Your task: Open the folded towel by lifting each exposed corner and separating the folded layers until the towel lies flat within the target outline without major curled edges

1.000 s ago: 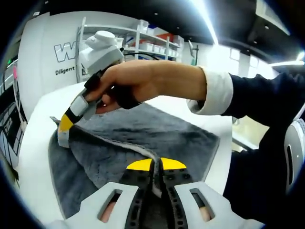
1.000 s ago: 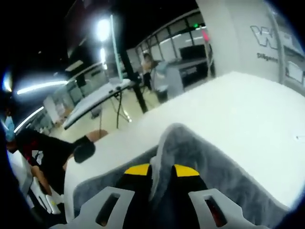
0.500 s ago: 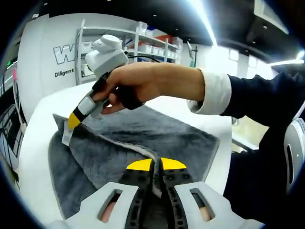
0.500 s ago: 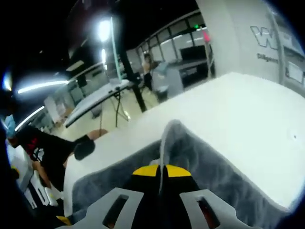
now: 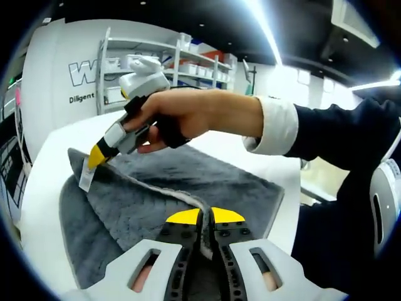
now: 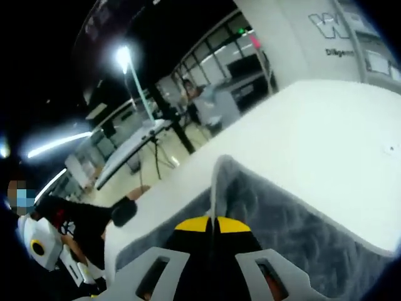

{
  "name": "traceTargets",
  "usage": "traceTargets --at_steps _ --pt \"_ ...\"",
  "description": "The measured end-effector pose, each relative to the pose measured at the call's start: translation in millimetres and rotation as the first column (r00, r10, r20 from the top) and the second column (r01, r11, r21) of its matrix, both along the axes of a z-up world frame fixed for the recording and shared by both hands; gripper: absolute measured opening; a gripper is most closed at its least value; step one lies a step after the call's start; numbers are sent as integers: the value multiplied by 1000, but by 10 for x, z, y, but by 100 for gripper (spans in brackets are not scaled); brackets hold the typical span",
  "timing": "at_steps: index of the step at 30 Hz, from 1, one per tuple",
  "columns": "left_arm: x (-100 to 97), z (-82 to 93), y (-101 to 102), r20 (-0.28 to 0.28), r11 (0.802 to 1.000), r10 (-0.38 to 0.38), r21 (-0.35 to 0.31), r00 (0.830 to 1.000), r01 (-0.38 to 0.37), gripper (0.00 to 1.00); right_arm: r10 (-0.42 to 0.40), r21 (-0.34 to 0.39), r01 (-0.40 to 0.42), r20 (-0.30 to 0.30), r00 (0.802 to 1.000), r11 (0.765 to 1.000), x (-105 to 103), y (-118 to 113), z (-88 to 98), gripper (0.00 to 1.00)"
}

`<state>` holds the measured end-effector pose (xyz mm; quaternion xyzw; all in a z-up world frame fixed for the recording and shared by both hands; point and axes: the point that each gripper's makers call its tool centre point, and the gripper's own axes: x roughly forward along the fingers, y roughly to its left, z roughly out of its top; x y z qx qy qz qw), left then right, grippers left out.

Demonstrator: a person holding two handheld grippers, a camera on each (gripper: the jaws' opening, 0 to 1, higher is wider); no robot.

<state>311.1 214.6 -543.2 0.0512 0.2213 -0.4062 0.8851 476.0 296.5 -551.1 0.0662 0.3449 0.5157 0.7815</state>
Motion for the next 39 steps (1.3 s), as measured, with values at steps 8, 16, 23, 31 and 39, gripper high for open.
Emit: traceTargets --at_steps 8,16,23,31,39 --pt "9 23 -62 3 1000 -6 -22 1000 6 4 -36 59 41 -85 996 997 -13 -116 48 0" --pt "37 79 -171 19 999 -6 -44 1000 7 4 -58 113 75 -152 987 991 -19 -226 118 0" --pt "35 68 -277 36 999 -36 -32 999 38 5 -66 125 88 -168 983 988 -32 -304 152 0" --pt "39 127 -348 51 997 -49 -59 997 52 5 -74 137 99 -181 981 986 53 -385 207 0" --pt "24 188 -425 72 995 -58 -71 996 63 5 -74 147 100 -177 981 984 64 -455 277 0"
